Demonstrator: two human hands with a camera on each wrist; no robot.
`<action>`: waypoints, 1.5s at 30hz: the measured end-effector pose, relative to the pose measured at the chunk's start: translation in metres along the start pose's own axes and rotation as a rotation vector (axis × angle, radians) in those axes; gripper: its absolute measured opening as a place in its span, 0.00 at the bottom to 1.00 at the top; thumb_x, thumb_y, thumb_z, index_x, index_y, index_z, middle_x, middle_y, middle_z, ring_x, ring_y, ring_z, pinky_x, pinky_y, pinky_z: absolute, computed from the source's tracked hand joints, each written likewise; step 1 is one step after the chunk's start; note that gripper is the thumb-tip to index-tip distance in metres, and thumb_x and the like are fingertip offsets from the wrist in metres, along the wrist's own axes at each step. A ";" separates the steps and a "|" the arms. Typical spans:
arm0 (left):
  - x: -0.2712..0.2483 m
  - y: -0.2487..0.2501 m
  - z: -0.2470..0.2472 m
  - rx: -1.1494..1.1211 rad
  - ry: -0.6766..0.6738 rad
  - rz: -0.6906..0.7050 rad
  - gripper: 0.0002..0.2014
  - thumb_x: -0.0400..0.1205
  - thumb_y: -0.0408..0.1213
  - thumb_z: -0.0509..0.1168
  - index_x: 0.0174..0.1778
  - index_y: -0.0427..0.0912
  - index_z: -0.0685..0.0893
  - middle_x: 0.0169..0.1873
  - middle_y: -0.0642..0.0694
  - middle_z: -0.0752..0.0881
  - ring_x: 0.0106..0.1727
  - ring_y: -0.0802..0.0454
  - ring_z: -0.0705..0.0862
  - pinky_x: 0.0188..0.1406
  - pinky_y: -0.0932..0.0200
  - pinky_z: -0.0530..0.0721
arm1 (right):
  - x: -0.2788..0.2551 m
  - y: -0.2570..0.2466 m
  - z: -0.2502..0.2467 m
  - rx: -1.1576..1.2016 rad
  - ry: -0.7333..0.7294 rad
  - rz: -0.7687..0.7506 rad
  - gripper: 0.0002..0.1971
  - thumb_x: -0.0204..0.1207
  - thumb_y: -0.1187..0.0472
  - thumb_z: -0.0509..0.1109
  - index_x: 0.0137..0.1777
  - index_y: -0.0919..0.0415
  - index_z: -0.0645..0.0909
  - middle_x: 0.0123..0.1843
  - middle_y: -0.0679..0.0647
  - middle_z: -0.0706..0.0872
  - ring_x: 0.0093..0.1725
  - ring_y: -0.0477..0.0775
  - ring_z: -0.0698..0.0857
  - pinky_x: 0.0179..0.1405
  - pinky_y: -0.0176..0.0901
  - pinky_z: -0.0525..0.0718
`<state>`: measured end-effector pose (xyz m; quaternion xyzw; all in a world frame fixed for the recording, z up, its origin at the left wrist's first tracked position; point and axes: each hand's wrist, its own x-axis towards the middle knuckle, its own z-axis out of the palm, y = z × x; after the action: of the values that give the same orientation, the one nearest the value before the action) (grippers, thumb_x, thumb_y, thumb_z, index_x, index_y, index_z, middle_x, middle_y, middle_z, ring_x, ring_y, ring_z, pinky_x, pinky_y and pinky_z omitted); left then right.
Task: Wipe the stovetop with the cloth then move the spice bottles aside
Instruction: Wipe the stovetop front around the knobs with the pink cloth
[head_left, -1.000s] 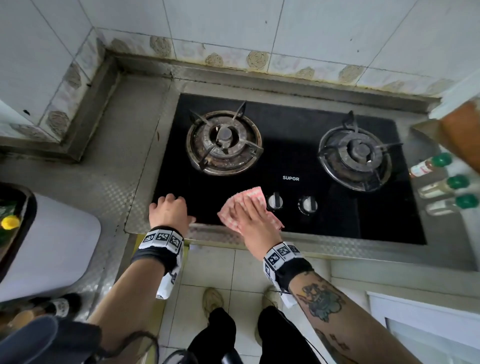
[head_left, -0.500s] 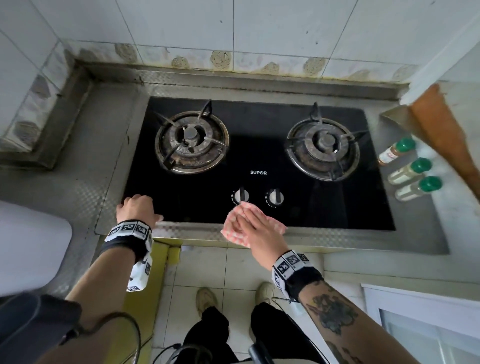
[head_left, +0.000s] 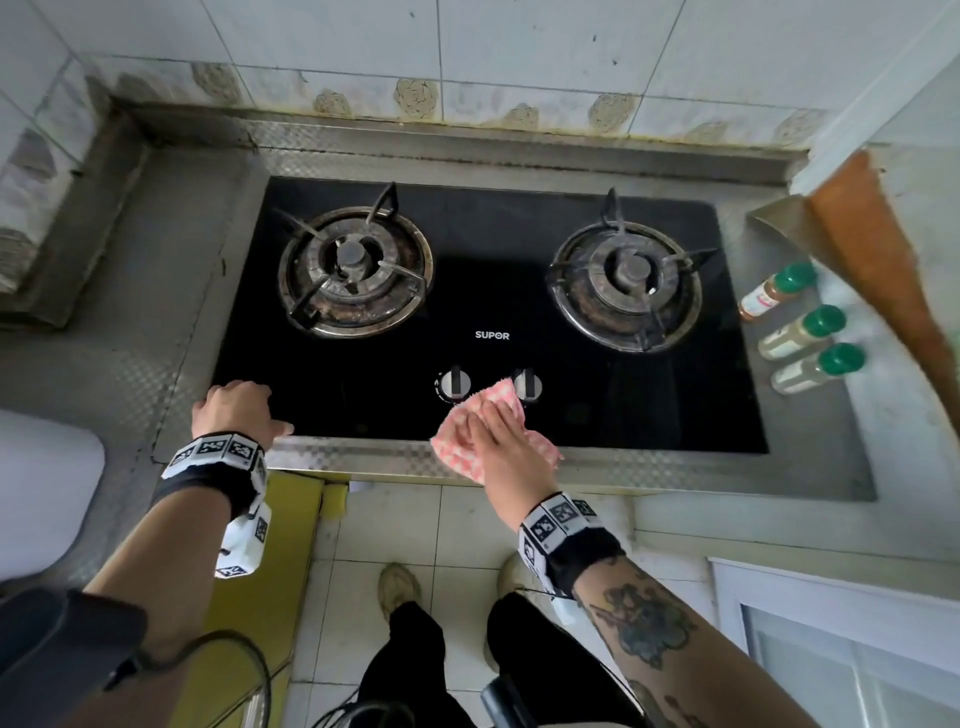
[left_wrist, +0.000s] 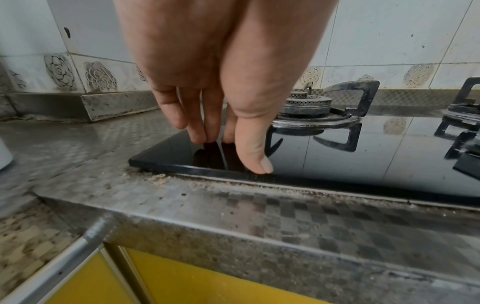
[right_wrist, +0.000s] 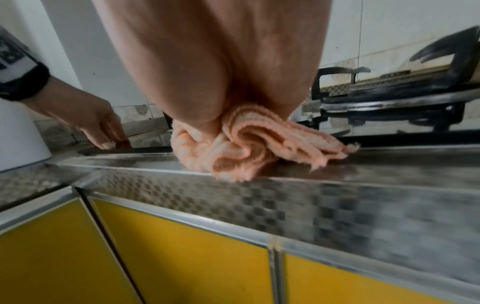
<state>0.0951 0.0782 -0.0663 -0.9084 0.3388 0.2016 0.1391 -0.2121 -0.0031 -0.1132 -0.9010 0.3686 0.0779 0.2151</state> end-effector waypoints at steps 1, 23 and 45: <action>0.000 0.001 0.000 0.001 -0.006 -0.007 0.27 0.76 0.45 0.75 0.70 0.40 0.81 0.66 0.37 0.82 0.70 0.35 0.76 0.70 0.40 0.71 | -0.009 0.010 -0.002 0.019 0.021 -0.015 0.34 0.82 0.70 0.58 0.85 0.63 0.47 0.87 0.61 0.44 0.86 0.59 0.39 0.85 0.51 0.40; -0.001 0.010 -0.002 -0.030 -0.025 -0.064 0.32 0.72 0.44 0.79 0.73 0.44 0.80 0.67 0.38 0.84 0.70 0.35 0.78 0.69 0.41 0.73 | 0.038 0.145 -0.046 -0.319 -0.119 -0.104 0.42 0.74 0.57 0.64 0.83 0.71 0.50 0.85 0.66 0.54 0.85 0.68 0.47 0.83 0.63 0.45; 0.008 0.013 -0.006 -0.037 -0.018 -0.110 0.22 0.66 0.42 0.83 0.53 0.41 0.89 0.52 0.35 0.89 0.62 0.36 0.83 0.68 0.43 0.74 | 0.033 0.111 -0.040 -0.299 -0.027 0.168 0.39 0.74 0.64 0.63 0.83 0.70 0.50 0.83 0.68 0.56 0.83 0.72 0.51 0.83 0.65 0.49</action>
<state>0.0938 0.0618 -0.0660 -0.9263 0.2831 0.2081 0.1361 -0.2663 -0.1124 -0.1235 -0.8878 0.4241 0.1616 0.0763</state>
